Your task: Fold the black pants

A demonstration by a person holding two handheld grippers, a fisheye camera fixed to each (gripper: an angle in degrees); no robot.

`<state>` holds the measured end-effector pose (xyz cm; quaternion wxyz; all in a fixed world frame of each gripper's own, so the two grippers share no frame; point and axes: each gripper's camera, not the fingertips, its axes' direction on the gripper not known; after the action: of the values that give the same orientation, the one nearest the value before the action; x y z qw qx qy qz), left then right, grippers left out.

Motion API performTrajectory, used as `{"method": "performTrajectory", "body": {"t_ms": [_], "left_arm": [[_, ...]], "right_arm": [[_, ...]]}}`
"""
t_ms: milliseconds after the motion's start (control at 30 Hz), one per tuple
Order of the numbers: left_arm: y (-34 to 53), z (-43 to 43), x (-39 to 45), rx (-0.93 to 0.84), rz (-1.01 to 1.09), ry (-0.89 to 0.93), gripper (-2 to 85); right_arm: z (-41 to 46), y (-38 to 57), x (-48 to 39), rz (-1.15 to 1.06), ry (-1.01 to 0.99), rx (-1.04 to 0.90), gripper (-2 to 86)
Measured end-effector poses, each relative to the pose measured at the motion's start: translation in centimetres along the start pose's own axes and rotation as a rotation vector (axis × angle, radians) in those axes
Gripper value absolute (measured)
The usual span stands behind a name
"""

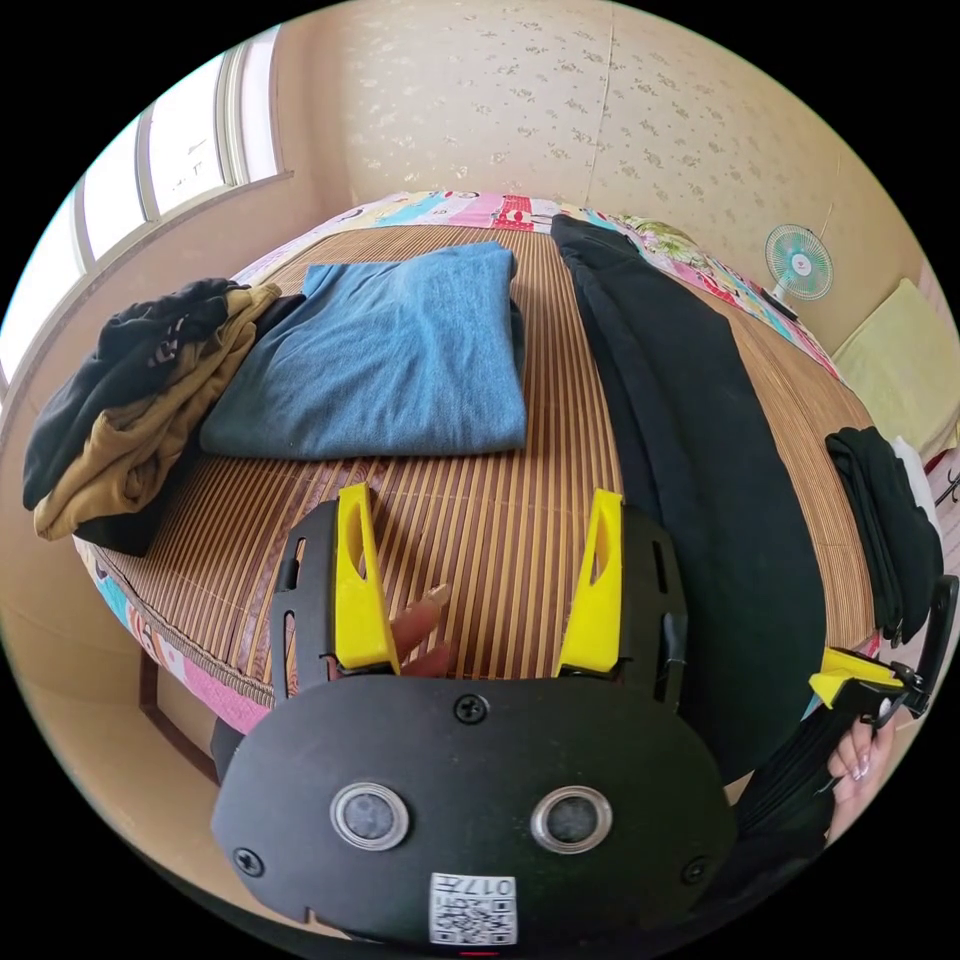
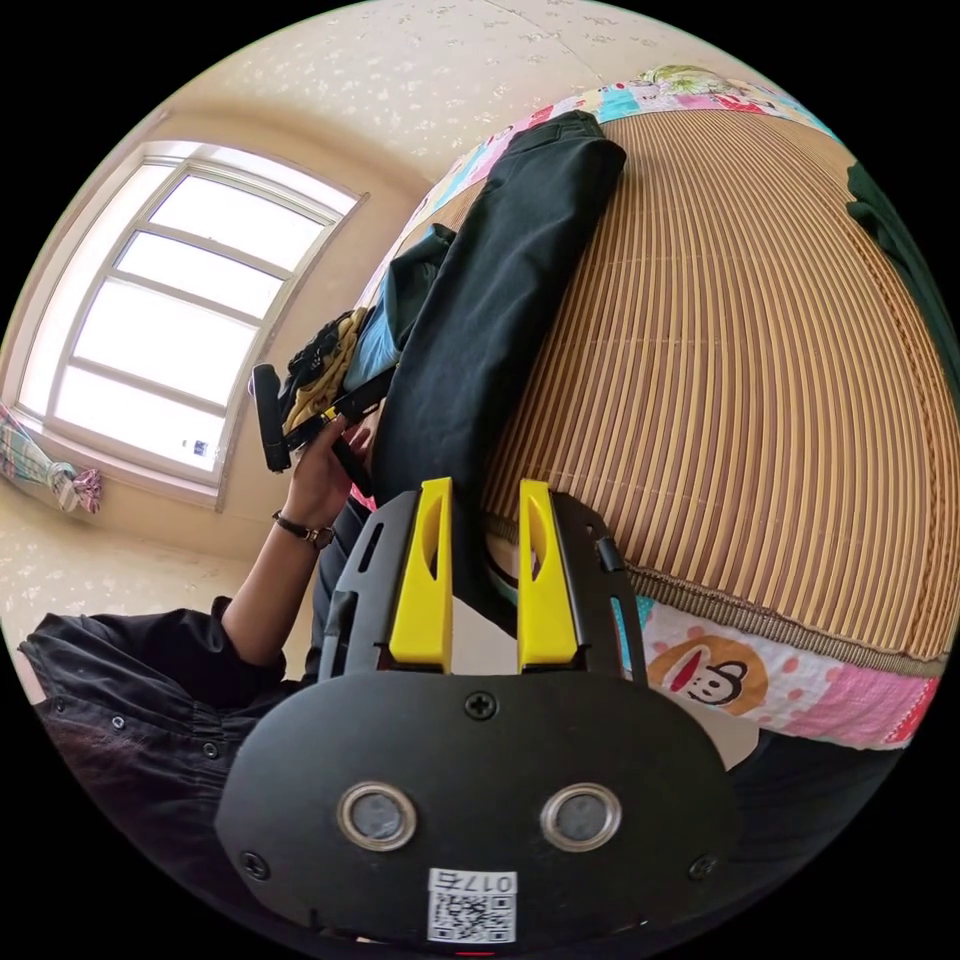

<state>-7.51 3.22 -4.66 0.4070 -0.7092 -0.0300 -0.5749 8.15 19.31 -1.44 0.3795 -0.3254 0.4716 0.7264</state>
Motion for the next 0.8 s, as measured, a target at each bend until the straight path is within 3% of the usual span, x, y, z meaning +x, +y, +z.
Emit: {"method": "performTrajectory", "body": {"t_ms": [500,600,667,733,800], "left_arm": [[-2.3,0.8,-0.7,-0.071,0.021,0.031,25.3],[-1.7,-0.9,-3.1,-0.053,0.046,0.208,17.3],[1.0,-3.2,-5.4,0.013,0.065,0.458,16.4],[3.2,-4.3,-5.6,0.016,0.099,0.557,17.0],[4.6,-4.7,-4.7,-0.022,0.132,0.543,17.1]], "right_arm": [[1.2,-0.2,-1.4,-0.039,0.023,-0.032,10.1],[1.1,0.6,-2.1,-0.096,0.026,-0.056,10.5],[0.9,1.8,-2.3,-0.151,0.014,-0.076,10.9],[0.9,2.7,-2.0,-0.170,0.005,-0.082,11.1],[0.8,3.1,-1.7,-0.169,-0.016,-0.054,11.0]]}}
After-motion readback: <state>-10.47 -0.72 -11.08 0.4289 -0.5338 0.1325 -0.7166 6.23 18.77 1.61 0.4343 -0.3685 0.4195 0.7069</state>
